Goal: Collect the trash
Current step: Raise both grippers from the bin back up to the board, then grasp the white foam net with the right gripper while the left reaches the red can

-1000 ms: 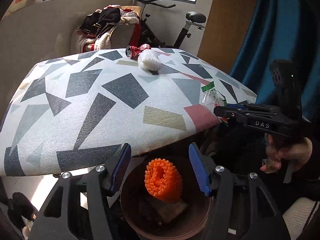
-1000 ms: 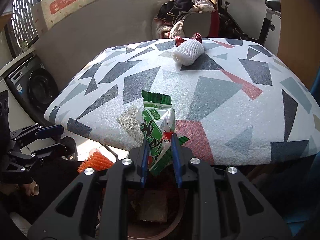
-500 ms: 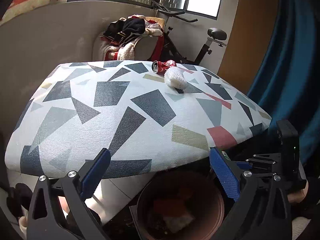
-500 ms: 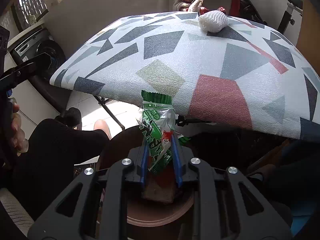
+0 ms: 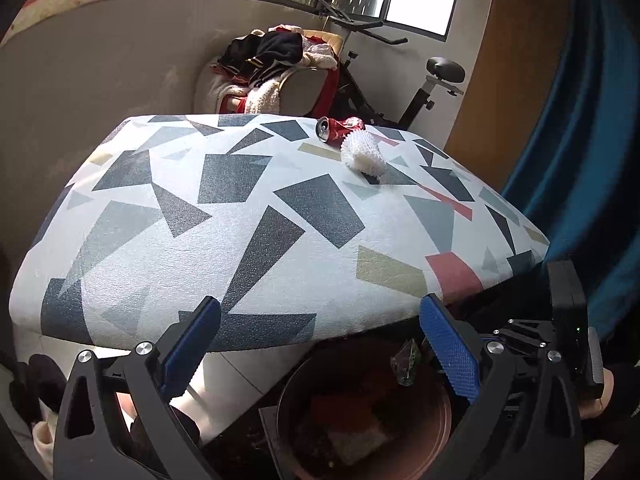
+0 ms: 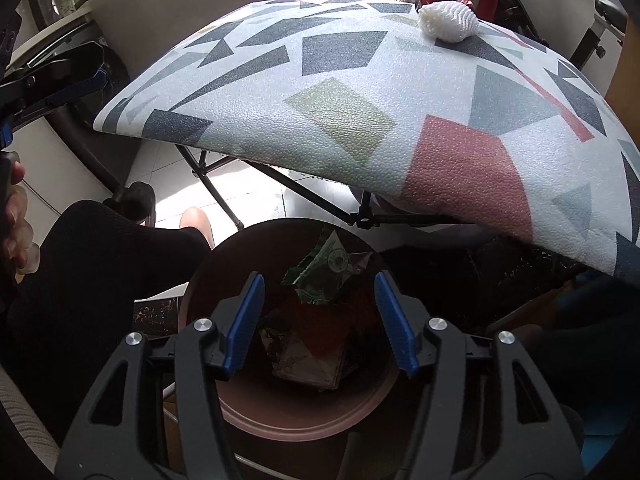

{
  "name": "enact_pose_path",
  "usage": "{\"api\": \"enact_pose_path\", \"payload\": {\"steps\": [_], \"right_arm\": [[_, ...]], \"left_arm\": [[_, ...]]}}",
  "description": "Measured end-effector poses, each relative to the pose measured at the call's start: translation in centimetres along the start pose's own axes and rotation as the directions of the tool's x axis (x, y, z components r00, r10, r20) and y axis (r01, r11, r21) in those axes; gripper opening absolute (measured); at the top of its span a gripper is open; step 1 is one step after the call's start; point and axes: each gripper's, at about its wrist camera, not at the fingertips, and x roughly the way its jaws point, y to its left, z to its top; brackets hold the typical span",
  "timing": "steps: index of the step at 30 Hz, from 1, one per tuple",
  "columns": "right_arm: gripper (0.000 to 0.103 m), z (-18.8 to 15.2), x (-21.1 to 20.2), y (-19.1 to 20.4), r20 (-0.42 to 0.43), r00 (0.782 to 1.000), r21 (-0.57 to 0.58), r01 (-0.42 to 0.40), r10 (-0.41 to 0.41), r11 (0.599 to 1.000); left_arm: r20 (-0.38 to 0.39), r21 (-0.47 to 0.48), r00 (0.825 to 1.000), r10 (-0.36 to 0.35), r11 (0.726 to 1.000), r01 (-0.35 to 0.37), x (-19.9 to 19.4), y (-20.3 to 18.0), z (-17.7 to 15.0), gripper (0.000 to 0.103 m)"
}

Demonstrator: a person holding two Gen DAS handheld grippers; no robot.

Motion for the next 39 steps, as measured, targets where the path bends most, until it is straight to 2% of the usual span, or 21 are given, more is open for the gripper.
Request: {"api": "enact_pose_path", "payload": {"steps": [5, 8, 11, 18, 27, 39], "right_arm": [[0.085, 0.1, -0.1, 0.0, 0.012, 1.000, -0.004, 0.016, -0.016, 1.000], [0.093, 0.2, -0.4, -0.2, 0.025, 0.999, 0.003, 0.020, -0.020, 1.000], [0.097, 0.6, -0.7, -0.5, 0.037, 0.999, 0.008, 0.030, -0.030, 1.000], [0.097, 3.1, -2.1, -2.1, 0.089, 0.995, 0.031, 0.044, -0.046, 0.999], [0.097, 7.7, -3.9, -5.8, 0.152, 0.981, 0.055, 0.111, -0.118, 0.992], [0.097, 15.3, -1.6, -11.1, 0.165, 0.975, 0.121, 0.130, -0.149, 0.984]], "left_arm": [[0.000, -0.008, 1.000, 0.003, 1.000, -0.003, 0.1, 0.3, 0.0, 0.097], [-0.002, -0.010, 1.000, 0.006, 1.000, -0.006, 0.2, 0.4, -0.1, 0.097], [0.001, -0.009, 1.000, 0.005, 1.000, -0.005, 0.2, 0.5, 0.0, 0.097], [0.003, -0.009, 1.000, 0.013, 1.000, -0.013, 1.3, 1.4, 1.3, 0.097], [0.033, 0.016, 0.999, 0.019, 1.000, -0.020, 2.4, 1.6, 4.5, 0.097], [0.072, 0.045, 0.997, 0.040, 0.998, -0.044, 5.0, 4.2, 9.6, 0.097]]}}
